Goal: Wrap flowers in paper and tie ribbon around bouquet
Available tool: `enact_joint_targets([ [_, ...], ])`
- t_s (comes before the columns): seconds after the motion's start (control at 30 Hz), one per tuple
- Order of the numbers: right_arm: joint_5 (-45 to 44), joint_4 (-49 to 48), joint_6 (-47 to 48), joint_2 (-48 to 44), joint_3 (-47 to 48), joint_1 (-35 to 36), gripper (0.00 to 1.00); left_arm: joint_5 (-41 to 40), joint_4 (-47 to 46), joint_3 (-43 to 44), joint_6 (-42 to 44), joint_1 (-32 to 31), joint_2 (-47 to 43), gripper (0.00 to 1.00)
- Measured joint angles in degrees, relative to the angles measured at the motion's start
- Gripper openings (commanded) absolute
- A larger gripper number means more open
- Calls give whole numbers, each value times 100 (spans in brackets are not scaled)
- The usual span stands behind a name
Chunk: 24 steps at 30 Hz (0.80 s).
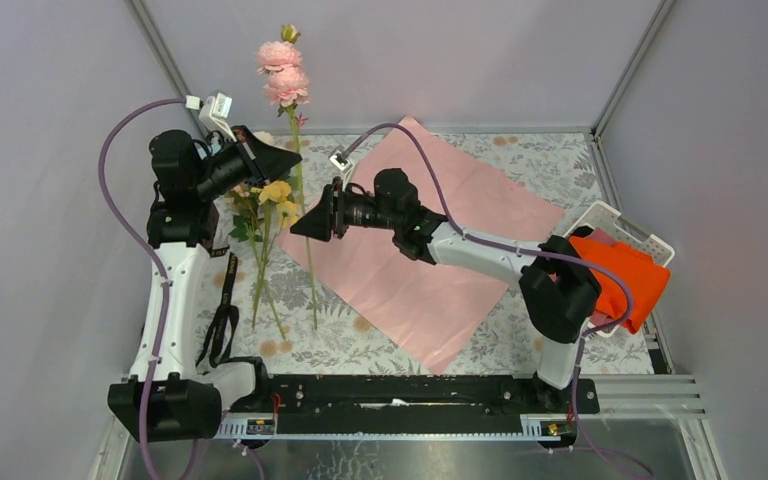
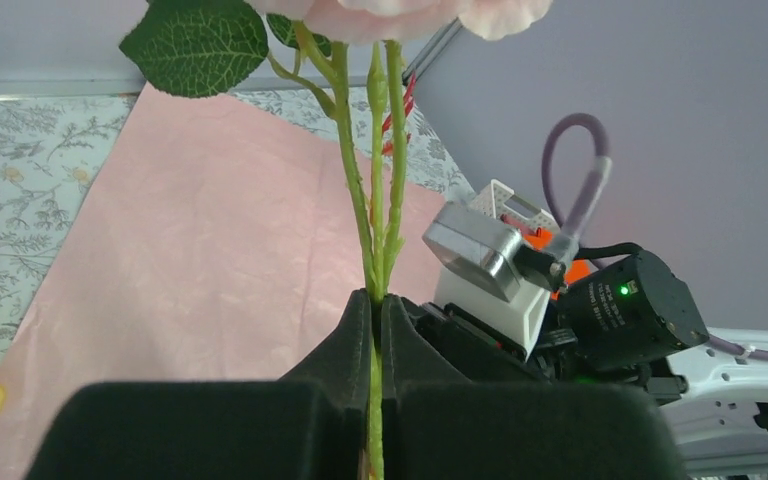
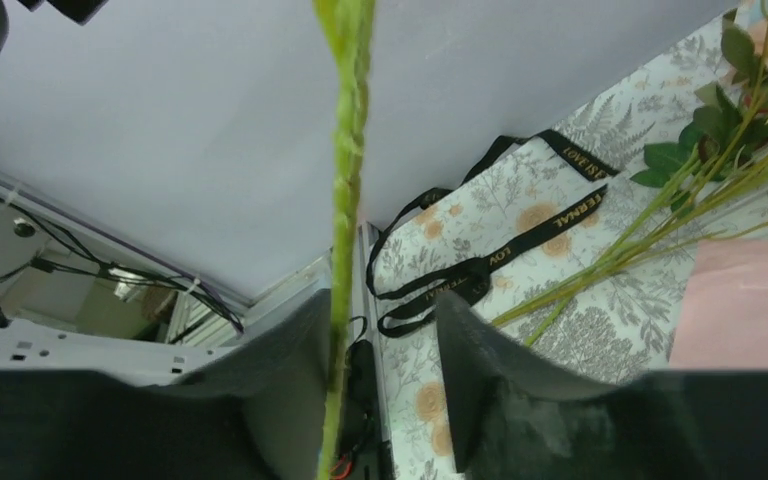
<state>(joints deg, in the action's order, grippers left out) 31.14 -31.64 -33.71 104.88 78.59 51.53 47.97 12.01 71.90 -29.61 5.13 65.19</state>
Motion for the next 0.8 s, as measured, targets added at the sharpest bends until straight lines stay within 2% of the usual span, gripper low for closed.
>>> enact_joint_targets([
  [0.07, 4, -282, -216, 107, 0, -42, 2, -4, -133, -125, -101, -7, -4, 0],
  [0.13, 4, -457, -391, 175, 0, -68, 0, -20, -216, -289, -179, -22, 9, 0],
  [0.17, -22, -448, -448, 184, 0, -70, 0, -42, -251, -326, -205, -22, 31, 25],
  [0.2, -66, -426, -487, 197, -2, -70, 0, -72, -236, -330, -199, -22, 52, 68],
  [0.23, -140, -358, -496, 195, -11, -79, 0, -142, -179, -323, -146, -22, 70, 95],
  [0.27, -245, -262, -470, 168, -31, -96, 0, -216, -116, -306, 20, -22, 81, 98],
  [0.33, -527, 153, -350, 35, -129, -192, 0, -549, 372, -111, 426, -22, 146, 99],
  [0.47, -1421, 1947, 280, -348, -118, -844, 0, -1816, 1156, 46, 1674, 101, 247, 99],
  [0.53, -2081, 2863, 686, -369, 46, -1285, 0, -2452, 1320, -127, 2201, 254, 271, 99],
  [0.63, -2940, 3679, 1099, -341, 66, -1746, 0, -3281, 1443, -610, 2868, 442, 396, 99],
  [0.8, -3657, 4284, 1427, 302, 302, -1958, 0, -3901, 1709, -1467, 3617, 494, 852, 98],
])
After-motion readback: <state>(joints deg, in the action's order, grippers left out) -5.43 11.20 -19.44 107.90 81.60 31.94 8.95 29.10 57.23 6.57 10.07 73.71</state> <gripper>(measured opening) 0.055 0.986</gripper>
